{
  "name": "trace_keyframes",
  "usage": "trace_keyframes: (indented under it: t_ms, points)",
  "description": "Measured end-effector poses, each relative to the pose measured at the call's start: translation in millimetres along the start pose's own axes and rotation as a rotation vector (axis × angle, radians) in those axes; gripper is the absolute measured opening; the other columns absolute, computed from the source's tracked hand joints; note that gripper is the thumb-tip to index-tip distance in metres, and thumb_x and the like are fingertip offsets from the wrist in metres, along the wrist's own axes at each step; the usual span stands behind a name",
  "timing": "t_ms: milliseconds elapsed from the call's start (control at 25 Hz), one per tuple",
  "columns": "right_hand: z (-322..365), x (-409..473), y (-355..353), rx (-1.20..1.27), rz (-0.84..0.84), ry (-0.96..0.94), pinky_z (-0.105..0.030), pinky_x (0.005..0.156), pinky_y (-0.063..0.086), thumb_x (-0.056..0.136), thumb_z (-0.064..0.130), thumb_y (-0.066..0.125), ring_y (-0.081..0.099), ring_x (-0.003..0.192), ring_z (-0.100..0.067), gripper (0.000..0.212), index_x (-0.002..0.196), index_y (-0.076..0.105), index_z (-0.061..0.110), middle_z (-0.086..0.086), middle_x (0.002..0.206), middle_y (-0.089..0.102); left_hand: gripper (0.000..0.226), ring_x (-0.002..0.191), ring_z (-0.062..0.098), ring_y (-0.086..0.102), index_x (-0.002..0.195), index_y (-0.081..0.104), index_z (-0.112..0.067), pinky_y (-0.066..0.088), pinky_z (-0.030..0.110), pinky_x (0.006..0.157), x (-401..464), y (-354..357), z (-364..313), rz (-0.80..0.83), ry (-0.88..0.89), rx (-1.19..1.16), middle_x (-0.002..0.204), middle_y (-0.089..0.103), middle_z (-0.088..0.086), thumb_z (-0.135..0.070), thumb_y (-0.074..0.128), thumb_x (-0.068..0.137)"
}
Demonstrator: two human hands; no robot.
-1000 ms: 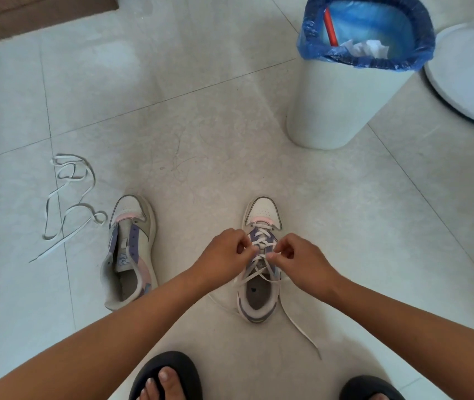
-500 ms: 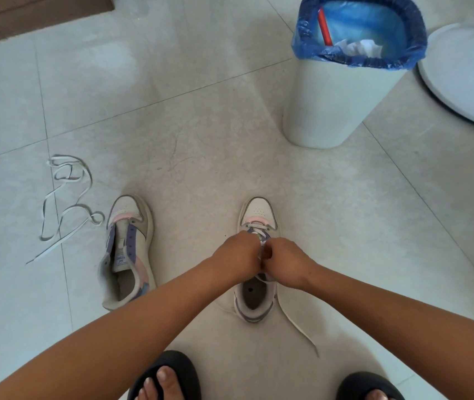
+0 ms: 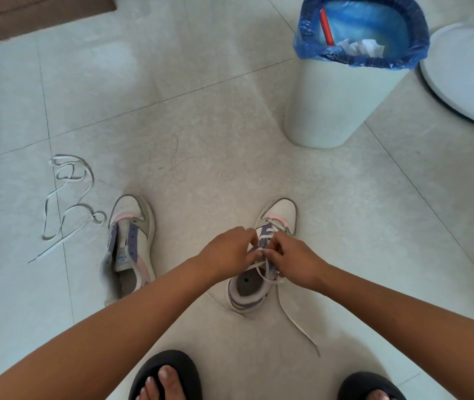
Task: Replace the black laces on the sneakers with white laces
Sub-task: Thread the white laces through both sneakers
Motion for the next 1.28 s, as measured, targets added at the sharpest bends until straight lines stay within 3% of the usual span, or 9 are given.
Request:
trace_keyframes:
  t_ms: [80, 240, 360, 560, 680, 880, 1080, 1160, 1280]
  points:
    - [3, 3, -1, -0.079, 0.041, -0.040, -0.034, 0.075, 0.049, 0.099, 0.022, 0.043, 0.055, 0.078, -0.018, 0.015, 0.085, 0.046, 0.020, -0.008, 0.093, 0.061, 0.025, 0.094, 0.024, 0.056, 0.112, 0.051, -0.010, 0.040, 0.030, 0.073, 8, 0, -11, 0.041, 0.058, 0.162, 0.109, 0.055, 0.009, -0.028, 0.049, 0.095]
    - [4, 10, -9, -0.215, 0.150, -0.116, -0.040, 0.091, 0.047, 0.098, 0.011, 0.040, 0.058, 0.101, -0.024, 0.020, 0.116, 0.049, 0.010, -0.009, 0.113, 0.060, 0.021, 0.093, 0.026, 0.059, 0.106, 0.058, -0.008, 0.043, 0.030, 0.070, 22, -5, -23, 0.169, 0.054, 0.252, 0.105, 0.061, 0.012, -0.017, 0.048, 0.089]
    - [3, 12, -13, -0.310, 0.126, -0.189, -0.039, 0.084, 0.047, 0.098, 0.010, 0.039, 0.056, 0.094, -0.024, 0.016, 0.112, 0.045, 0.011, -0.009, 0.111, 0.055, 0.012, 0.090, 0.024, 0.057, 0.095, 0.055, -0.008, 0.039, 0.027, 0.069, 24, -9, -15, 0.195, 0.053, 0.030, 0.099, 0.062, 0.010, -0.016, 0.046, 0.091]
    - [-24, 1, -15, -0.397, -0.084, -0.335, -0.024, 0.059, 0.031, 0.100, 0.019, 0.039, 0.044, 0.067, -0.021, 0.010, 0.100, 0.043, 0.010, -0.005, 0.094, 0.040, 0.016, 0.076, 0.016, 0.061, 0.080, 0.051, -0.010, 0.055, 0.029, 0.075, -3, 5, 21, -0.121, -0.038, -0.594, 0.075, 0.056, -0.004, -0.016, 0.048, 0.095]
    - [-42, -9, -7, -0.429, -0.102, -0.404, -0.025, 0.056, 0.034, 0.100, 0.018, 0.042, 0.049, 0.064, -0.025, 0.012, 0.098, 0.047, 0.007, -0.004, 0.090, 0.043, 0.014, 0.075, 0.009, 0.060, 0.081, 0.052, -0.014, 0.053, 0.033, 0.073, -15, 24, 29, -0.189, -0.077, -0.598, 0.076, 0.061, -0.006, -0.020, 0.051, 0.094]
    - [-23, -5, -6, 0.081, -0.134, -0.065, -0.023, 0.063, 0.042, 0.099, 0.038, 0.039, 0.055, 0.077, -0.014, 0.024, 0.088, 0.051, 0.020, 0.004, 0.084, 0.057, 0.020, 0.082, 0.020, 0.060, 0.093, 0.051, -0.021, 0.050, 0.035, 0.071, -2, 15, 24, -0.051, -0.129, -0.494, 0.088, 0.061, 0.001, -0.039, 0.044, 0.096]
    - [-6, 2, -6, 0.128, 0.069, 0.130, -0.033, 0.072, 0.046, 0.097, 0.042, 0.043, 0.056, 0.081, -0.022, 0.034, 0.082, 0.052, 0.013, -0.015, 0.091, 0.061, 0.031, 0.071, 0.015, 0.048, 0.072, 0.047, -0.020, 0.035, 0.028, 0.062, 21, 1, 1, 0.141, 0.006, -0.177, 0.073, 0.053, -0.001, -0.039, 0.045, 0.096]
    - [-9, 3, -9, 0.304, 0.045, 0.165, -0.029, 0.070, 0.049, 0.097, 0.033, 0.048, 0.056, 0.079, -0.017, 0.025, 0.079, 0.051, 0.015, -0.007, 0.089, 0.060, 0.031, 0.070, 0.014, 0.049, 0.066, 0.044, -0.022, 0.039, 0.023, 0.059, 24, 0, 3, 0.169, 0.026, -0.236, 0.070, 0.051, -0.004, -0.029, 0.047, 0.097]
    - [-19, 2, -11, 0.389, -0.017, 0.149, -0.023, 0.061, 0.050, 0.097, 0.026, 0.050, 0.053, 0.069, -0.012, 0.022, 0.078, 0.051, 0.015, -0.002, 0.079, 0.056, 0.027, 0.070, 0.016, 0.058, 0.071, 0.051, -0.017, 0.055, 0.024, 0.057, 17, 4, 17, 0.113, -0.098, -0.591, 0.073, 0.056, 0.000, -0.021, 0.047, 0.097]
Point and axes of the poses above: each hand's wrist, its own x-axis towards the middle knuckle, its own y-axis out of the palm, z = x × y, the point moved 1 cm from there along x, towards the middle knuckle
